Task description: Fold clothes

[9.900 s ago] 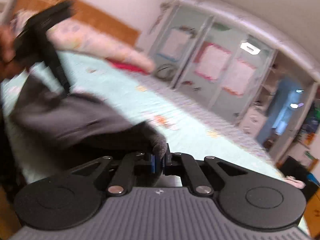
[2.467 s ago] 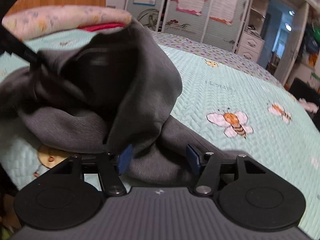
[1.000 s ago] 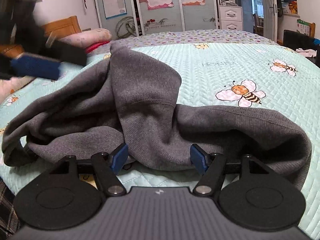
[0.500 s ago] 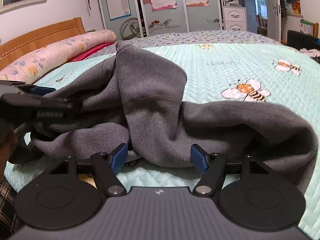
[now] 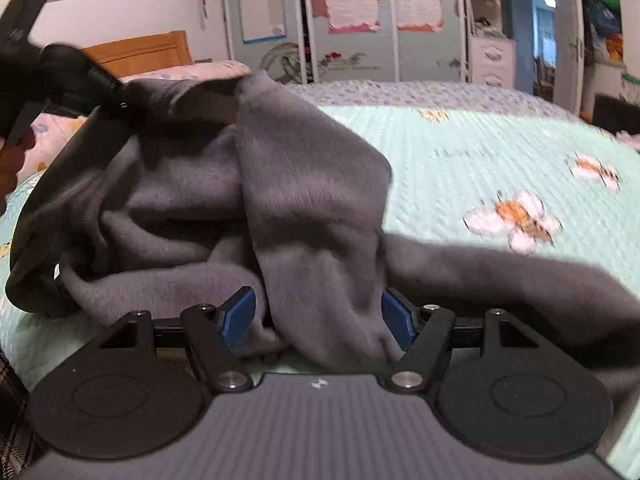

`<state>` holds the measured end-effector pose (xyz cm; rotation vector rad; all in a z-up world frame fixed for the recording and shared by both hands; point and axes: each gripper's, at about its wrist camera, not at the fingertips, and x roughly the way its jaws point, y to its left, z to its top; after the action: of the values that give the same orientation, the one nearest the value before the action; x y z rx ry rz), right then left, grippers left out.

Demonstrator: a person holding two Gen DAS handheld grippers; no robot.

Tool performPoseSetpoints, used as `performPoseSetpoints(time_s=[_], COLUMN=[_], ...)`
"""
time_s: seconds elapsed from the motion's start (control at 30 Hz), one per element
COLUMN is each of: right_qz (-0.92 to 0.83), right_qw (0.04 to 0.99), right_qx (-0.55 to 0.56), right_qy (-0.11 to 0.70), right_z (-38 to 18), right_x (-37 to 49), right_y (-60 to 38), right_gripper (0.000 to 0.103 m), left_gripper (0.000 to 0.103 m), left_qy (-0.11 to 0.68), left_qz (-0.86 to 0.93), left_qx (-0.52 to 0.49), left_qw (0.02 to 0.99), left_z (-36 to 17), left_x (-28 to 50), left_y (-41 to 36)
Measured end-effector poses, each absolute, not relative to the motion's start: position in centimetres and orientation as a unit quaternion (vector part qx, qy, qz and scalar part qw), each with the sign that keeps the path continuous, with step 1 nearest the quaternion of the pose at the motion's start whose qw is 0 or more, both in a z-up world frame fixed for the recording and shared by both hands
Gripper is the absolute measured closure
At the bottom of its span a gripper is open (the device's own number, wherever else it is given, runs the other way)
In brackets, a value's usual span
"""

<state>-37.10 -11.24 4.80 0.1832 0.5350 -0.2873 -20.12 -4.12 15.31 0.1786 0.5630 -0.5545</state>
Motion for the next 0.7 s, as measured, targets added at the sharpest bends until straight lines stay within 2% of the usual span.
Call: performPoseSetpoints(time_s=[0.27,0.3,0.33,0.4,0.5,0.6,0.7], right_qz=[-0.141,-0.140,-0.141,-0.146,-0.169,-0.190,-0.215], right_qw=[0.950,0.950,0.950,0.949,0.946,0.935,0.927], right_qx=[0.034,0.038,0.046,0.069,0.118,0.186,0.208], right_qy=[0.276,0.276,0.274,0.271,0.249,0.234,0.226], right_z=[3.9,3.9,4.0,4.4,5.3,5.7,5.5], right_x=[-33.4,-33.2,-33.1,-32.9,-33.1,-33.0,-32.3], right_y=[-12.4,-12.9,-13.5,-14.7,-17.3,-20.7,-23.0], right_gripper=[0.034,0.038,0.054,0.070,0.079,0.081,0.082], left_gripper=[0.096,0.096,0.096,0.096,0.096,0.096,0.096], left_qy=[0.252,0.248,0.243,0.233,0.229,0.235,0.243], left_qz=[-0.280,-0.281,-0.283,-0.282,-0.283,-0.280,-0.273], left_qx=[0.118,0.121,0.125,0.135,0.144,0.159,0.181], left_qw=[0.919,0.919,0.919,0.921,0.920,0.917,0.913], left_z=[16.9,17.0,17.2,17.6,17.7,17.1,15.7], left_x=[-17.9,-17.6,-17.3,-16.8,-15.3,-13.7,-11.8], left_y=[-8.1,-8.6,-9.1,-10.3,-12.3,-14.6,-16.7])
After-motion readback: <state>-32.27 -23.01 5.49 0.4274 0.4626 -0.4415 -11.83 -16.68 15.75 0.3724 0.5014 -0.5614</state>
